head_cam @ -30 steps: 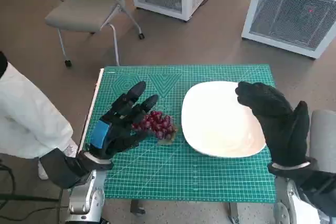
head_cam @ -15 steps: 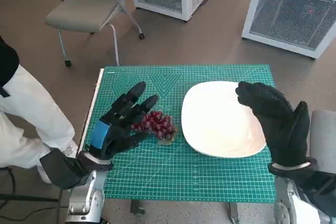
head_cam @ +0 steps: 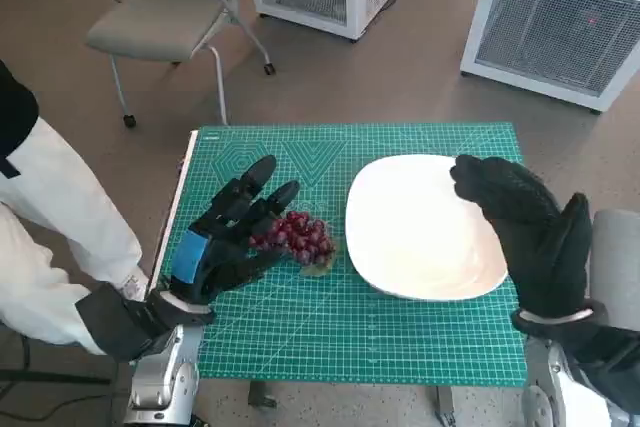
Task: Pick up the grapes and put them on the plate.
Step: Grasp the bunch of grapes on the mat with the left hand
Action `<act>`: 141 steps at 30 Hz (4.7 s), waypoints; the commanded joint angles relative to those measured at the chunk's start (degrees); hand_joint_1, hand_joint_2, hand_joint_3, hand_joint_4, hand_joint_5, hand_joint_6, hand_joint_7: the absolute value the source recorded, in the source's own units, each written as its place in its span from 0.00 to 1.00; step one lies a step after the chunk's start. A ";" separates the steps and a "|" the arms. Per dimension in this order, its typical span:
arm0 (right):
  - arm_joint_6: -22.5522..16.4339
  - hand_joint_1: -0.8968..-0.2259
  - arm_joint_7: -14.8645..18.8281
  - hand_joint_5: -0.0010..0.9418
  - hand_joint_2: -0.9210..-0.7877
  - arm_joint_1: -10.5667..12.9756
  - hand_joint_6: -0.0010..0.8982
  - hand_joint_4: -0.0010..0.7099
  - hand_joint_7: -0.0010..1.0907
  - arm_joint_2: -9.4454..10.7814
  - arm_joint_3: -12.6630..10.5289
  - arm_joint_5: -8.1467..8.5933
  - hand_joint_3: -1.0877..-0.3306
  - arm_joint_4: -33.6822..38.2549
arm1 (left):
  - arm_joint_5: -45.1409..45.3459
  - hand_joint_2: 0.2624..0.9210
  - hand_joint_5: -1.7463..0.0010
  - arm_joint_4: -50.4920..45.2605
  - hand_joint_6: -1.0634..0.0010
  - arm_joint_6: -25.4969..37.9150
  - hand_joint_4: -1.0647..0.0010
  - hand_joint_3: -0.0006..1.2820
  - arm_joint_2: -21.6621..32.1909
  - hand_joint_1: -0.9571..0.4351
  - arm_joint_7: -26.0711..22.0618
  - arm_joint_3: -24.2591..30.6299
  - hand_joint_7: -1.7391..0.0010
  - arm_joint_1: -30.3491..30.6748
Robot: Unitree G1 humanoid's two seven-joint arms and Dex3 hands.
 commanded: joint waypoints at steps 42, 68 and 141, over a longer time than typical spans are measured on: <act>1.08 0.65 -0.06 0.67 0.00 1.74 0.19 0.58 0.88 -0.77 -0.67 0.02 0.59 -1.11 | 59.42 0.73 1.00 -31.21 0.58 36.16 0.78 0.00 18.81 0.54 -0.54 -17.69 1.00 -6.12; 1.02 0.64 -0.04 0.67 0.00 1.69 0.19 0.58 0.88 -0.75 -0.89 -0.48 0.60 -0.90 | 68.49 0.73 1.00 -8.23 0.58 40.22 0.78 0.00 12.46 0.55 1.22 -30.25 1.00 -19.42; 0.42 0.64 -0.44 0.67 0.00 2.11 0.19 0.58 0.88 -1.10 -1.21 -0.83 0.60 -1.01 | 61.24 0.91 0.01 50.27 0.55 28.51 0.52 0.01 2.40 0.77 18.68 -37.20 0.98 -39.56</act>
